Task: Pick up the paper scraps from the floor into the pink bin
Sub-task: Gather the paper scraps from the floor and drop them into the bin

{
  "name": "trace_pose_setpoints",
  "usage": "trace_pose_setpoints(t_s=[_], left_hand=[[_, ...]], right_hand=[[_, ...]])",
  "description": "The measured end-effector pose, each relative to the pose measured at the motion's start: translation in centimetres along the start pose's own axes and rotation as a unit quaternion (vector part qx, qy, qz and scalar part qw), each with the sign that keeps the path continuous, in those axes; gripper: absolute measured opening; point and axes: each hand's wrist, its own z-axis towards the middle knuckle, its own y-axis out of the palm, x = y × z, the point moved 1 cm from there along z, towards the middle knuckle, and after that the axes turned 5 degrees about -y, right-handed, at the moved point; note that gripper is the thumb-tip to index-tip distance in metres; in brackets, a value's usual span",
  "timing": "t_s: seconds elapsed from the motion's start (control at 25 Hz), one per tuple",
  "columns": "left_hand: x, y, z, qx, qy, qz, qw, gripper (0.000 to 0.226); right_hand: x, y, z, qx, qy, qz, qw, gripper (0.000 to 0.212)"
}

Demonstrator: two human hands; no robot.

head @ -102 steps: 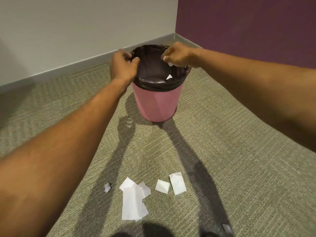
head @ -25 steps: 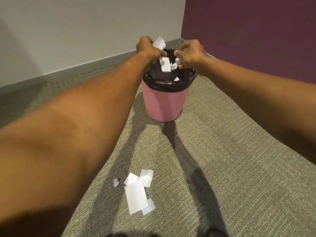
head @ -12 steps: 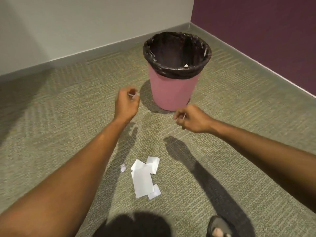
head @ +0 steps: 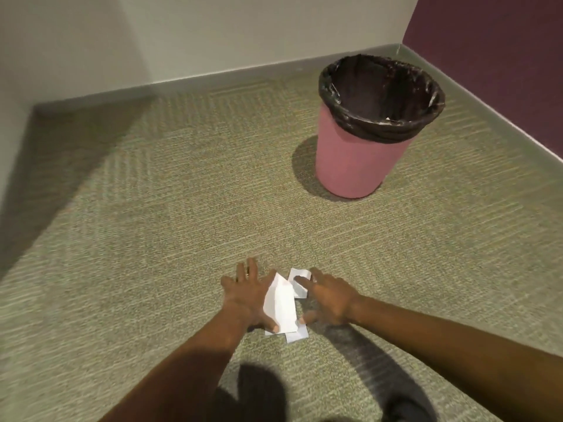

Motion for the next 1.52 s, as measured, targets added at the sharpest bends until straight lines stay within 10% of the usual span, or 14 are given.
trace_pose_setpoints(t_s=[0.32, 0.8, 1.28, 1.52], left_hand=[[1.8, 1.7, -1.4, 0.109, 0.004, -0.111, 0.988, 0.095], [0.7, 1.3, 0.2, 0.095, 0.058, -0.150, 0.982, 0.085], [1.1, 2.0, -0.6, 0.161, 0.071, -0.186, 0.967, 0.021], [1.6, 1.6, -1.6, 0.129, 0.145, -0.238, 0.952, 0.061]], right_hand=[[-1.7, 0.7, 3.6, 0.096, 0.004, 0.040, 0.995, 0.103], [-0.2, -0.6, 4.0, 0.105, 0.045, 0.192, 0.975, 0.012], [3.4, -4.3, 1.3, 0.144, 0.101, 0.193, 0.965, 0.017], [4.7, -6.4, -0.8, 0.185, 0.106, 0.266, 0.940, 0.011]])
